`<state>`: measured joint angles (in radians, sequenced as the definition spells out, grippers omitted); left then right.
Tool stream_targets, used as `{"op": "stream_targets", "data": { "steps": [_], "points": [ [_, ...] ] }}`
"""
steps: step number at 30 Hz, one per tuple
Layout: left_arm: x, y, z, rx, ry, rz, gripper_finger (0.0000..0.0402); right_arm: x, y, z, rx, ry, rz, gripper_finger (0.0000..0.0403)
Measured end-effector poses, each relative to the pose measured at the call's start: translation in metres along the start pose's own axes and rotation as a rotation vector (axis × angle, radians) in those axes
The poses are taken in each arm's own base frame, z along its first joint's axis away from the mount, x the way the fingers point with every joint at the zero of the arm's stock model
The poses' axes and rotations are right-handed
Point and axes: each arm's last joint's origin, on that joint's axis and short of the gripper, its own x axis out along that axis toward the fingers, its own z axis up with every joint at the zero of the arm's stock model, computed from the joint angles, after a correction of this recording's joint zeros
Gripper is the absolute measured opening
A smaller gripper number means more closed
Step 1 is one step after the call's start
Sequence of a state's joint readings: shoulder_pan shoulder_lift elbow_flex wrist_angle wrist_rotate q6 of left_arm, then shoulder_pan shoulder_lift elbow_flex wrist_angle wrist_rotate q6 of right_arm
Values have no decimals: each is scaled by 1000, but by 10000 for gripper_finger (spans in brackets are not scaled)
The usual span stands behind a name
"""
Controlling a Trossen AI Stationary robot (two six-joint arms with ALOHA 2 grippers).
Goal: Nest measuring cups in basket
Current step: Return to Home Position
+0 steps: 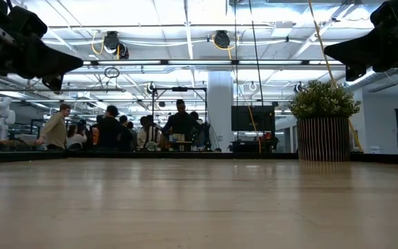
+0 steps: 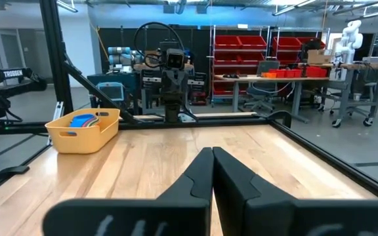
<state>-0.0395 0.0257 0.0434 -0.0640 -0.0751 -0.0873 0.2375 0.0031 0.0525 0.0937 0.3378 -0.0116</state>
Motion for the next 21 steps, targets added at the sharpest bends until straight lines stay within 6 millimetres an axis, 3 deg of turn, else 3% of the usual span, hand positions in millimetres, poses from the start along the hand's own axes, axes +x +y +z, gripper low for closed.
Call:
{"op": "stream_targets", "data": {
  "steps": [21],
  "points": [
    [5,0,-7,32,-1,-38,0,0,0,0,1,-1,-1,0]
  ]
}}
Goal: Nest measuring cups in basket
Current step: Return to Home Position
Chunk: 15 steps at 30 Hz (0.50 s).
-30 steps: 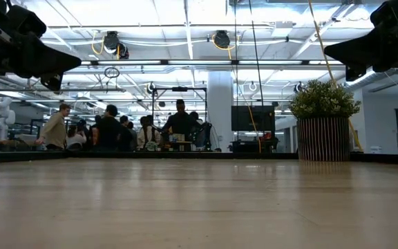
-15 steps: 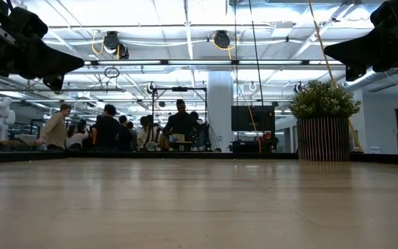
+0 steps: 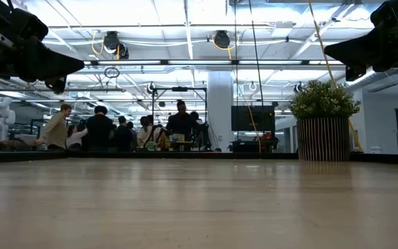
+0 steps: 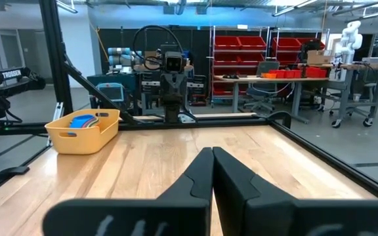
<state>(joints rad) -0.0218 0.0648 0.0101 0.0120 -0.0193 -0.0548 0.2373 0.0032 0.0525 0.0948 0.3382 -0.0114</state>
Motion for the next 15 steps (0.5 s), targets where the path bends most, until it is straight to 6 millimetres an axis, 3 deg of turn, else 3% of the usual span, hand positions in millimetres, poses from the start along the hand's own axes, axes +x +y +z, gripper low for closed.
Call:
{"op": "stream_targets", "data": {
  "steps": [15],
  "points": [
    [-3,-6,4,-32,-48,-79,0,0,0,0,0,0,0,0]
  ]
}}
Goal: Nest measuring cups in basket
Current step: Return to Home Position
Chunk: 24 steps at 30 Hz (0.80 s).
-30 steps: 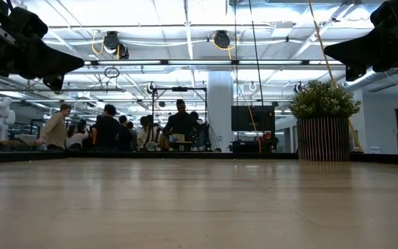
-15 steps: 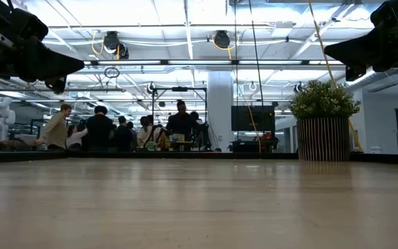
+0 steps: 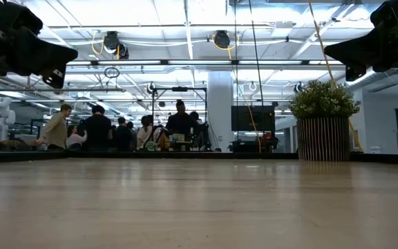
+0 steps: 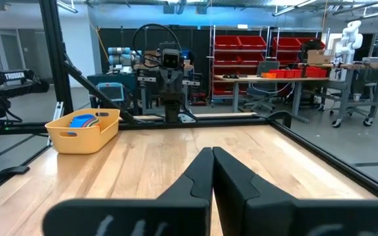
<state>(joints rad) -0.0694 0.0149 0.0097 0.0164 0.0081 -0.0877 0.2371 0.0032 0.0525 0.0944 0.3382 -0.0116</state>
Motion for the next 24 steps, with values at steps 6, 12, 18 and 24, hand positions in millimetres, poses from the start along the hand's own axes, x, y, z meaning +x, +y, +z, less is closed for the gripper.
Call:
{"op": "stream_targets", "data": {
  "steps": [6,12,18,24],
  "points": [
    [-1,0,3,47,-25,26,0,0,0,0,0,1,0,0],
    [-1,1,2,42,-21,36,0,0,0,0,0,0,0,0],
    [1,0,-1,30,15,15,4,0,0,0,0,0,0,0],
    [1,0,-1,29,24,16,28,0,0,0,0,0,0,0]
  ]
}}
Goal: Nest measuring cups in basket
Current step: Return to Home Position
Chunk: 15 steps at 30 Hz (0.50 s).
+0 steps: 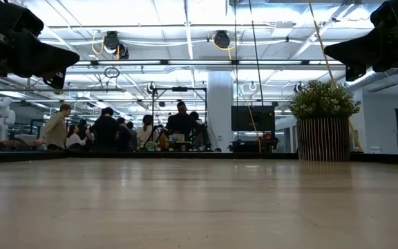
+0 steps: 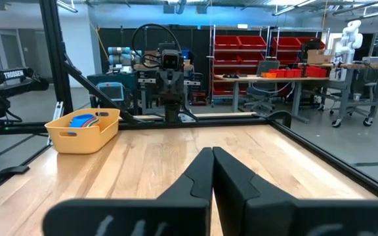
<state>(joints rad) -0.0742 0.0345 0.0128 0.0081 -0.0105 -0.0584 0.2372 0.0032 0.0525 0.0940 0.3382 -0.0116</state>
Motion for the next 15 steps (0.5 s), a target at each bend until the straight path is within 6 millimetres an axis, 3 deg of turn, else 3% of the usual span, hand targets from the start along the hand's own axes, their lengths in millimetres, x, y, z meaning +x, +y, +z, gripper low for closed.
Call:
{"op": "stream_targets", "data": {
  "steps": [15],
  "points": [
    [0,0,0,1,3,-1,32,0,0,0,0,0,0,0]
  ]
}}
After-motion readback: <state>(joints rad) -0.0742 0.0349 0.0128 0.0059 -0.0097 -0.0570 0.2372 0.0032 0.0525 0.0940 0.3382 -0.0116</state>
